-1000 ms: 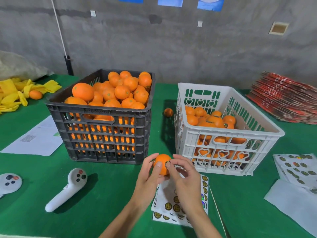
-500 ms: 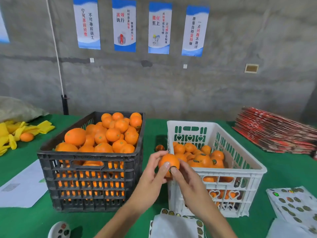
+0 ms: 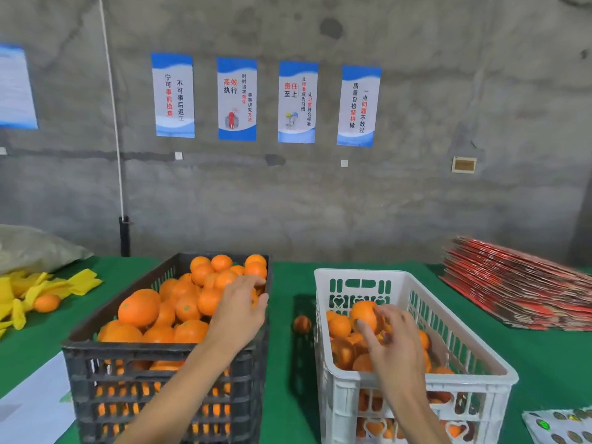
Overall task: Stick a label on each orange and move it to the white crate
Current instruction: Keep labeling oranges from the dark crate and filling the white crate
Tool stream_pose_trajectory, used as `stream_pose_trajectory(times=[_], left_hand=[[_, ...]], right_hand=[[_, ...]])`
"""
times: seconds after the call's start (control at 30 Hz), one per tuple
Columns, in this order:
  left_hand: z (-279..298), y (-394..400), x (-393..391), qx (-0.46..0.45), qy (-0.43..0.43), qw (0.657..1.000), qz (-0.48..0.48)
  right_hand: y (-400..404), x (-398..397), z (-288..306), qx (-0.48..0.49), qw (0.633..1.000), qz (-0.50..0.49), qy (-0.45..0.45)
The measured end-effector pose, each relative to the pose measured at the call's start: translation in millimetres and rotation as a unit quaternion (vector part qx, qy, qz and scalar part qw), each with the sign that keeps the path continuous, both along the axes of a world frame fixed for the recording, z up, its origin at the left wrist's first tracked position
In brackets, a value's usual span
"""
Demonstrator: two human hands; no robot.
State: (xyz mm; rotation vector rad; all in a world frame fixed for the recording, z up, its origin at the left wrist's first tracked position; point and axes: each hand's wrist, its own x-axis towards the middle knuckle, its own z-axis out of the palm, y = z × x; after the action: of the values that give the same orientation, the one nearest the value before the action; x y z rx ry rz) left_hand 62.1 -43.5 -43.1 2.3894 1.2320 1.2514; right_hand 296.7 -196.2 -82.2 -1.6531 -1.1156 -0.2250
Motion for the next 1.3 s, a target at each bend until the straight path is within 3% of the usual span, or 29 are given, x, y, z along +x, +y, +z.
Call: stream_pose_trajectory(times=[0.1,0.2,0.33,0.4,0.53,0.67,0.83,0.93,1.0,1.13,1.3], left_hand=[[2,39,-20,-0.072,0.126,0.980,0.136],[-3,65,-30,-0.159,0.192,0.953,0.174],[-1,80,-37,-0.125,0.220,0.951,0.175],[6,71,-38,-0.108,0.187,0.964,0.157],[16,23,-32,-0.024,0.015,0.998,0.058],[0,-42,-17,0.101,-0.094,0.990,-0.043],[-53,-108,-9,0.127,-0.117,0.978,-0.116],[-106,-131,-11,0.070,-0.114,0.983,-0.125],[-144,-143,-11,-0.020,-0.128,0.982,-0.140],[-204,-161,-9,-0.233,-0.180,0.939,-0.179],[-244,-169,-9,-0.340,-0.157,0.914,-0.158]], right_hand=[[3,-4,-4,0.031,0.999,0.004,0.025],[1,-10,-11,0.068,0.997,0.031,0.000],[-2,-17,-14,0.092,0.993,0.072,-0.005],[-2,-19,-14,0.106,0.990,0.088,-0.011],[-7,-33,-14,0.134,0.983,0.125,-0.012],[-14,-59,-12,0.155,0.972,0.178,-0.016],[-29,-86,-26,0.154,0.959,0.236,-0.023],[-48,-97,-65,0.128,0.962,0.241,0.003],[-61,-99,-101,0.091,0.965,0.244,0.029],[-88,-88,-160,-0.056,0.960,0.252,0.110],[-119,-73,-196,-0.222,0.924,0.303,0.064]])
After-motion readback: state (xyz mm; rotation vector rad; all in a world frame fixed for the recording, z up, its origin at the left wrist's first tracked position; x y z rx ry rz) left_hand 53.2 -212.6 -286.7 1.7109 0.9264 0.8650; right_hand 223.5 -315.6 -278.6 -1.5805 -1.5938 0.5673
